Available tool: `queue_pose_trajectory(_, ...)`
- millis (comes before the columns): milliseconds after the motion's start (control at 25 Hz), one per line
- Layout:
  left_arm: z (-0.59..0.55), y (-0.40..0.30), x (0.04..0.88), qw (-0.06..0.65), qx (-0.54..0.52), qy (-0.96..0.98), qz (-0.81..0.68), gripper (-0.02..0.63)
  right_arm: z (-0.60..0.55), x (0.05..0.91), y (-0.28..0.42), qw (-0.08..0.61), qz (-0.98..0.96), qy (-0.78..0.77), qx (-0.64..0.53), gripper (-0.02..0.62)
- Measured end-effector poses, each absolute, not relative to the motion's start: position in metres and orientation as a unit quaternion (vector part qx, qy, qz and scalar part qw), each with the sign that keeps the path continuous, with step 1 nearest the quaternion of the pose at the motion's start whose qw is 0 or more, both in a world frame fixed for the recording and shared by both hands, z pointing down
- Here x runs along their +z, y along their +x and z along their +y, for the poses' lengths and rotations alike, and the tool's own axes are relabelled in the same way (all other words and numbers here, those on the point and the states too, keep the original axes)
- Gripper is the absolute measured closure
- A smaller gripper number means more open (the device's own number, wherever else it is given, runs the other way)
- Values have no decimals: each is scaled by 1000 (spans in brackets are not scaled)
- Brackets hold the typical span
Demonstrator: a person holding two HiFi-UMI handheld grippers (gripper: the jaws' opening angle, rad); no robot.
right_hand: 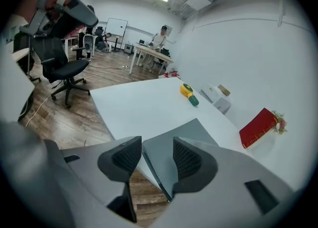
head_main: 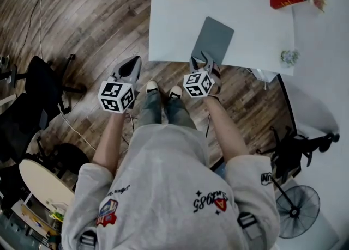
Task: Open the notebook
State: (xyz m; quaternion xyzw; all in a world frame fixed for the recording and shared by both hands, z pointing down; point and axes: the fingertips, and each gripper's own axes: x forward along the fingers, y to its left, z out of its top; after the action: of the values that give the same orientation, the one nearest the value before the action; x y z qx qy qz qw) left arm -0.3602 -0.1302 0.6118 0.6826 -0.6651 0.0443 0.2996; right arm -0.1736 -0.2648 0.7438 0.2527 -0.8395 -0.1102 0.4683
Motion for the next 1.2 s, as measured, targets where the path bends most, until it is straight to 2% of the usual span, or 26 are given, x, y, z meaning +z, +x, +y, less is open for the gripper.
queue_pose_trajectory(320,-112,-376,621,309,46,668,-675,601,-270,772,-184,508,-818,237,-129,408)
queue_pose_trajectory(520,-102,-384,623,312,46,661,-681,601,-269,778,-186,519,-811,245,-110,448)
queue_pose_trajectory(560,-101,-384,623,312,46,660,-682,601,-268,779,-185,522,-810,247,-101,482)
queue_pose_trajectory(640,-100,-385,623,313,45,660,-681,601,-266,781,-185,524,-809,254,-80,505)
queue_pose_trajectory(920,-103,-380,621,311,48,669,-674,601,-265,765,-185,482,-835,267,-10,557)
queue_pose_trajectory(1200,-113,-361,617,305,54,687,-657,601,-270,737,-176,428,-854,296,18,565)
